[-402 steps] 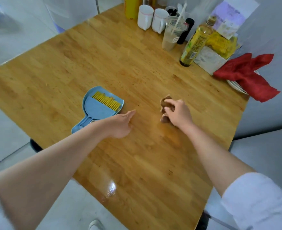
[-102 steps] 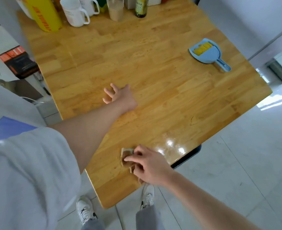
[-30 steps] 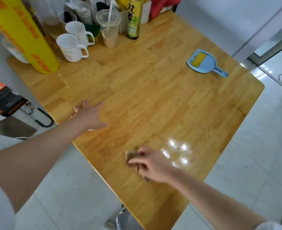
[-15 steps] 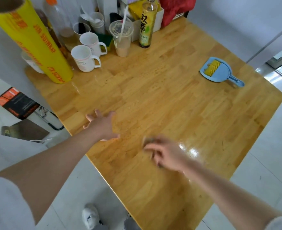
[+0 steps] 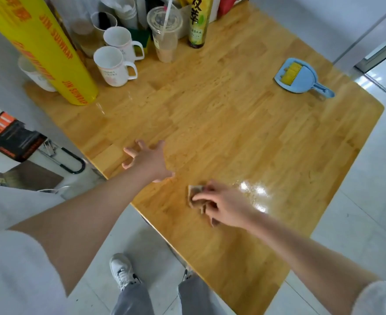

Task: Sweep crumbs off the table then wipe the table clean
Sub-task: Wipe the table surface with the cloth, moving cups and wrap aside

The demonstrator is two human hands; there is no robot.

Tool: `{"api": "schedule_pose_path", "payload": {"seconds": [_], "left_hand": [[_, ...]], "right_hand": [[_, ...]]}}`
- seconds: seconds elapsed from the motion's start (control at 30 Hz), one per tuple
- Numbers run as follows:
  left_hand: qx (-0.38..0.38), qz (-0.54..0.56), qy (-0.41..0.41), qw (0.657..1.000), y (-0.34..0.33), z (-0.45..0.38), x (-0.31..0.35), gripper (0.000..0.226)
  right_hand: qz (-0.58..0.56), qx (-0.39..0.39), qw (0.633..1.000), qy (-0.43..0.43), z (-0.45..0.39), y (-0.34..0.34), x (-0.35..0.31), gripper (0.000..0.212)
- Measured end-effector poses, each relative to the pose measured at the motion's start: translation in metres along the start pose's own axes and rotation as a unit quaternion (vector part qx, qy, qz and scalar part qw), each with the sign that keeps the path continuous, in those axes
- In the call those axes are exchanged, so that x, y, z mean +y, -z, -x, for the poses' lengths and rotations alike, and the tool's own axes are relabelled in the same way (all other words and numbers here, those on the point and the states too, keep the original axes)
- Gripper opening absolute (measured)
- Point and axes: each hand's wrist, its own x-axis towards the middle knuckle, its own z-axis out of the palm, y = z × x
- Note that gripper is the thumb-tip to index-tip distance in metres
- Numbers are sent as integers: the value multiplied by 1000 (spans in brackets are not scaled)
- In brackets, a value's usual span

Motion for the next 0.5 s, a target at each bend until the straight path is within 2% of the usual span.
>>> {"api": "schedule_pose_path", "payload": {"seconds": [0.03, 0.07, 0.13, 0.17, 0.2, 0.23, 0.3, 0.33, 0.37, 0.4, 0.43, 0.47, 0.5], "left_hand": [[-2, -4, 0, 1000, 0, 0, 0, 105], [-4, -9, -1, 1000, 0, 0, -1, 106], [0, -10, -1, 1000, -2, 0, 1, 107], [2, -14, 0, 1000, -1, -1, 0, 106], [0, -20, 0, 1000, -1, -2, 0, 106], [-4, -22, 0, 1000, 0, -2, 2, 106], [-9, -28, -4, 1000, 1, -3, 2, 106], [-10, -27, -6, 1000, 0, -3, 4, 105], [-15, -23, -8, 1000, -1, -4, 1, 105], [-21, -21, -11, 1000, -1, -6, -1, 105], [-25, -30, -16, 999, -2, -7, -2, 105], [-25, -47, -24, 998, 0, -9, -5, 106], [-25, -59, -29, 998, 0, -13, -7, 106]], "right_hand": [[-13, 64, 992, -112, -4, 13, 23, 39], [-37, 137, 960, -243, -7, 24, 44, 40], [-116, 271, 835, -465, -5, 27, 63, 42], [-115, 299, 804, -502, -7, 18, 48, 41], [-101, 296, 813, -491, -8, 4, 24, 40], [-88, 276, 852, -437, -8, -14, -7, 39], [-76, 185, 952, -232, -3, -51, -72, 38], [-69, 115, 983, -128, 4, -64, -88, 38], [-57, 62, 995, -51, 8, -69, -96, 39], [-60, 43, 997, -25, 11, -65, -89, 38], [-63, 54, 995, -54, 14, -57, -75, 38], [-64, 92, 987, -118, 15, -47, -60, 38], [-65, 144, 963, -218, 18, -38, -41, 40]]}}
